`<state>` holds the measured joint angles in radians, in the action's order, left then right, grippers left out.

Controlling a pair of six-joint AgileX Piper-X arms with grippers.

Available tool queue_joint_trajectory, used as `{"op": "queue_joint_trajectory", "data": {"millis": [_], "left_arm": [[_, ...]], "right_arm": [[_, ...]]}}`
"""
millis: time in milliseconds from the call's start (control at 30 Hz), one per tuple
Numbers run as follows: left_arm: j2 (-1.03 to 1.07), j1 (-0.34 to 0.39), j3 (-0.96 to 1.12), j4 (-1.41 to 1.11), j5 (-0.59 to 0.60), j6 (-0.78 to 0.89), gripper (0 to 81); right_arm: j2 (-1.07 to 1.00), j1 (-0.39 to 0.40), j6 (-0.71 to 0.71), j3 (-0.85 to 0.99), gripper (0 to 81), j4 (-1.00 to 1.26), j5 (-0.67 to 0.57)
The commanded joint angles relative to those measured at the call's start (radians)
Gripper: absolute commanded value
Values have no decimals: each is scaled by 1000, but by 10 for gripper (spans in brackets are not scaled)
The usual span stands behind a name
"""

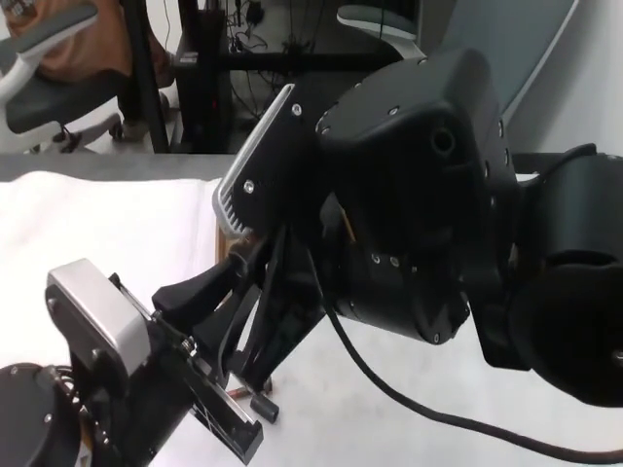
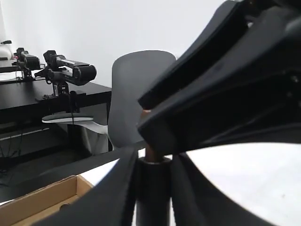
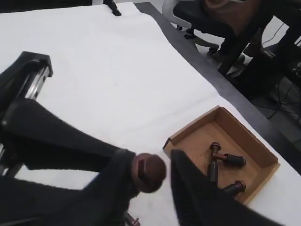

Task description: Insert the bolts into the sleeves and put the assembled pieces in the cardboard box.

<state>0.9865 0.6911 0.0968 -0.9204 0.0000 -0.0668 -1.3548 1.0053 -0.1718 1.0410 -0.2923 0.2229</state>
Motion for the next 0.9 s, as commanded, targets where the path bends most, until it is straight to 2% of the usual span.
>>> {"op": "queue_joint_trajectory", "data": {"millis": [0, 67, 333, 633, 667, 767, 833, 867], "left_arm": [[-14, 6, 13, -110, 55, -8, 18], [-14, 6, 13, -108, 55, -8, 18], [-14, 6, 13, -45, 55, -8, 18], [-14, 6, 13, -42, 46, -32, 18], [-14, 6, 13, -42, 44, -41, 18], [-14, 1, 17, -29, -6, -46, 18], [-7, -26, 44, 41, -21, -46, 18], [3, -54, 75, 110, -11, -46, 18]], "right_arm": [[-12, -14, 55, -7, 700, -25, 52], [-5, -14, 65, -7, 700, -8, 88], [79, -14, 51, 2, 700, 126, 47], [125, -10, 59, 58, 700, 120, 34], [129, -10, 28, 61, 700, 110, 64], [142, -29, -79, 67, 700, 42, 294], [152, -60, -79, 67, 700, -69, 412], [162, -77, -42, 67, 700, -140, 409]]}}
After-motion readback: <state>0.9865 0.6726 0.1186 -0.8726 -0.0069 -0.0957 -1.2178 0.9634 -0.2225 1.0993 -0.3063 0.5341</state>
